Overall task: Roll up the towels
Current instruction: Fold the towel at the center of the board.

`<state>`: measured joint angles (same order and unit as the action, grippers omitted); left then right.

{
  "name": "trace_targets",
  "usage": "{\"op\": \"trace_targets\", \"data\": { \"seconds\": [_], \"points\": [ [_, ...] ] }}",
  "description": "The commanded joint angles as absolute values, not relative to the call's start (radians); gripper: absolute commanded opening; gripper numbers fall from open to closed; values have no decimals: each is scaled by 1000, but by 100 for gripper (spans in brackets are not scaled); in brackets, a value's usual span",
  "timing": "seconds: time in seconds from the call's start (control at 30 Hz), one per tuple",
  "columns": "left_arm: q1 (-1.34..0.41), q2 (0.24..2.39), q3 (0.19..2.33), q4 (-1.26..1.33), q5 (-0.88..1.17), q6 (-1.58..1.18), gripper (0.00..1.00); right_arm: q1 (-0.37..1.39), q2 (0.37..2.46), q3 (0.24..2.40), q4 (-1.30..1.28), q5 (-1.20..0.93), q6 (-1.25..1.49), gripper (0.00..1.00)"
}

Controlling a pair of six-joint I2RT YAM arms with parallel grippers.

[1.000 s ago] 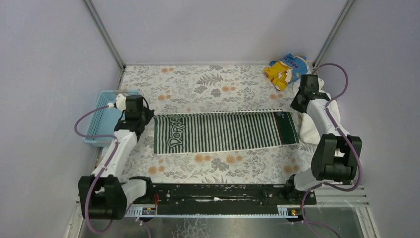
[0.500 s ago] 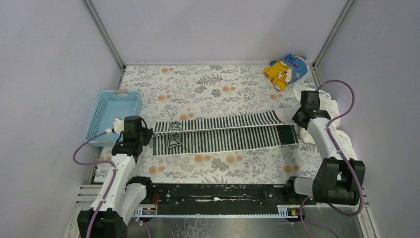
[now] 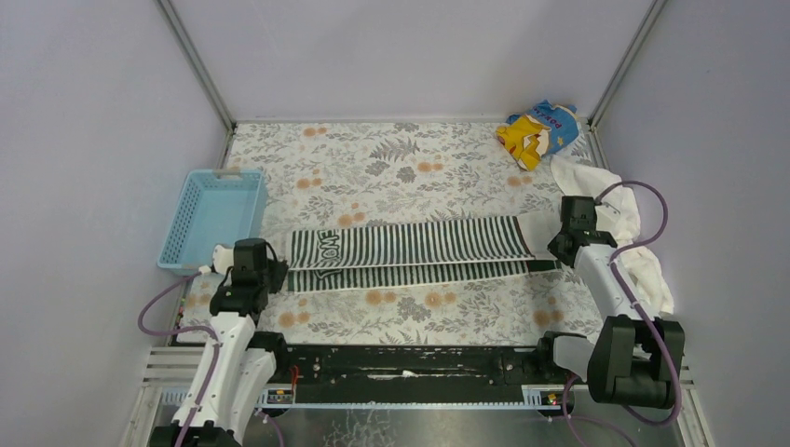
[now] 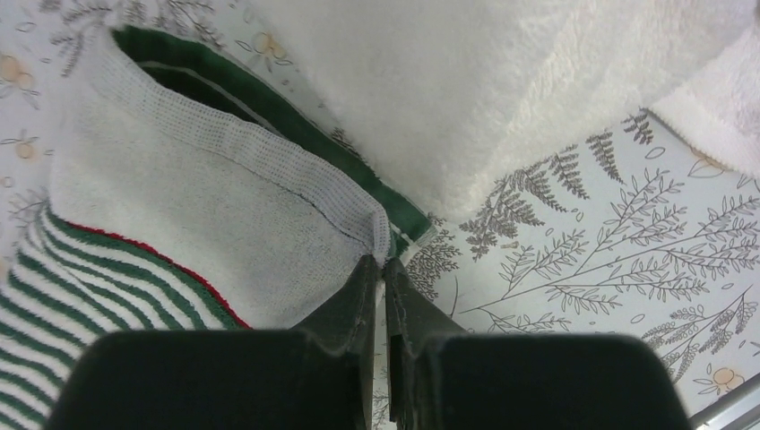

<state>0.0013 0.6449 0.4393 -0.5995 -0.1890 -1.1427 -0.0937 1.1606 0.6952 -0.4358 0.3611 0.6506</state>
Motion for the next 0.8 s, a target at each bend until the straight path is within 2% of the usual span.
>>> {"op": "trace_targets", "data": {
  "seconds": [0.0,0.33,0.67,0.77],
  "points": [
    [15,623,381,-624,-217,-1185,0,-106,1185,672,-398,448,696,10],
    [15,622,272,-544,-156,-1207,0,-109,1281,673,-355,442,707,10],
    [15,627,278,-556,-140,-1213,0,-109,1317,675,-360,435,721,10],
    [15,627,300,-577,-152,-1210,0,-109,1300,681,-364,446,720,13]
  ]
}}
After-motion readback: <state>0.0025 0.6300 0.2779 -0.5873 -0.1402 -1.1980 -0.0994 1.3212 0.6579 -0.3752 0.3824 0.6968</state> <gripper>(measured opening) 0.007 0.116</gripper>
